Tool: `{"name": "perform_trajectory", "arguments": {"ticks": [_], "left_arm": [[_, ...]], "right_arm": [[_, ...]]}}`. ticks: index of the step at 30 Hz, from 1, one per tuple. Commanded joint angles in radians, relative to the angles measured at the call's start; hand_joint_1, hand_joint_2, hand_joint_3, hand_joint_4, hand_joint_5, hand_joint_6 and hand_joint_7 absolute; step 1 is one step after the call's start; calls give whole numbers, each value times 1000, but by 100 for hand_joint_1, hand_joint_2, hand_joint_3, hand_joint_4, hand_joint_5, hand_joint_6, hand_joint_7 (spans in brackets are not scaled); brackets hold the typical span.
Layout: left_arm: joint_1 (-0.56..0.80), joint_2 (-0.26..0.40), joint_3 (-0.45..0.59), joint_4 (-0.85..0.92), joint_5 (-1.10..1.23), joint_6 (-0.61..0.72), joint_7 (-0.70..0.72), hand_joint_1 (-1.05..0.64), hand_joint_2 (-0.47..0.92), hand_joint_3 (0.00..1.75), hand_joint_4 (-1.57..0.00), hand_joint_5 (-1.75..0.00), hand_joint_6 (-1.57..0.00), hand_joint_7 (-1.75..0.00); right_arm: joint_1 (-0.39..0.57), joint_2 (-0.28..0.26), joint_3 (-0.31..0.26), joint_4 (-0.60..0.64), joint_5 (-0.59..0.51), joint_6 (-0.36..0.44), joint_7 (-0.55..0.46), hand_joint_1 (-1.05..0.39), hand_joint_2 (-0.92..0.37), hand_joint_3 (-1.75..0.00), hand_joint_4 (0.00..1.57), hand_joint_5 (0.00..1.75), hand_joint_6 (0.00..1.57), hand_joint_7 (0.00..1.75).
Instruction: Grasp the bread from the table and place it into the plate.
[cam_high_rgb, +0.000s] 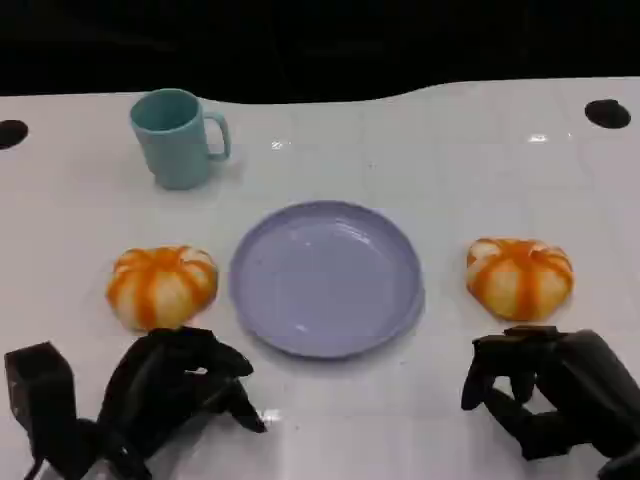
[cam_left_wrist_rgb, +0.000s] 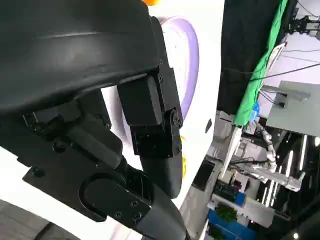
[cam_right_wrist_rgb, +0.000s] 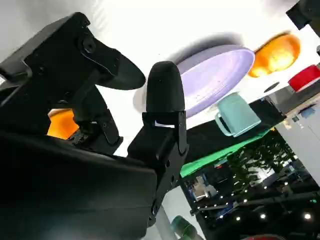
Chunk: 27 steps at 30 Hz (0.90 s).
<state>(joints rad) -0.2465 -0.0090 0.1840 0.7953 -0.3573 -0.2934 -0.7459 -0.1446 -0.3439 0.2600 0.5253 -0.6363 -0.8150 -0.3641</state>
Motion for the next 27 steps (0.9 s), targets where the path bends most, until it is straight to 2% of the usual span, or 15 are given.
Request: {"name": "perform_trajectory", "arguments": {"ticks": [1, 27], "left_arm": [[-1, 13, 7, 2, -1, -4, 0, -105, 71, 0, -157, -57, -157, -20], [1, 16, 4, -3, 3, -4, 1, -105, 72, 0, -157, -57, -157, -19]], "right_arm": [[-2, -16, 0, 2, -5, -10, -10, -15, -35, -121, 88, 175, 87, 124], [-1, -14, -1, -2, -10, -4, -9, -15, -34, -123, 89, 174, 89, 121]]}}
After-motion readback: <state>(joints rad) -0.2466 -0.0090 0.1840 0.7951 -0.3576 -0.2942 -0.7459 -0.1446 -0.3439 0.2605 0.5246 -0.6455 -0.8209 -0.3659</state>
